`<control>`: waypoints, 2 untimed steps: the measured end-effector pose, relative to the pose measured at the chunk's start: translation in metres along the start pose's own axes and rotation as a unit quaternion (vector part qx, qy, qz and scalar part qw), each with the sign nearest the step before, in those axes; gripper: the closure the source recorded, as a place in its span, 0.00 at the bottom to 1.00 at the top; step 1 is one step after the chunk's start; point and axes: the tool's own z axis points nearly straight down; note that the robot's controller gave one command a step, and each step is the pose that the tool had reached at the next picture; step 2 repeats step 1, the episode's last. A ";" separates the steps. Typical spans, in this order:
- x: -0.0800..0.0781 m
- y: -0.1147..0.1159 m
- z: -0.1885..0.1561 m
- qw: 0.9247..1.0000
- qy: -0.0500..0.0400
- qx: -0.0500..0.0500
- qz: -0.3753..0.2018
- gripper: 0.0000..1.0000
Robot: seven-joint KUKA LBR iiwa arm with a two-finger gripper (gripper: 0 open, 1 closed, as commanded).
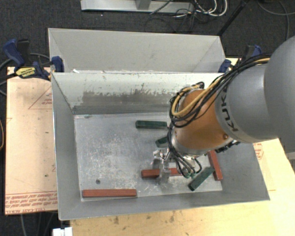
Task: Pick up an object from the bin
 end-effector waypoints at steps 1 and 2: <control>-0.013 0.003 -0.146 1.000 -0.005 0.000 0.000 1.00; -0.013 0.003 -0.146 1.000 -0.005 0.000 0.000 1.00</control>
Offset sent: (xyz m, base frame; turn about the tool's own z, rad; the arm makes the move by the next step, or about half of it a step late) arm 0.0110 0.0025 0.1420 -0.0017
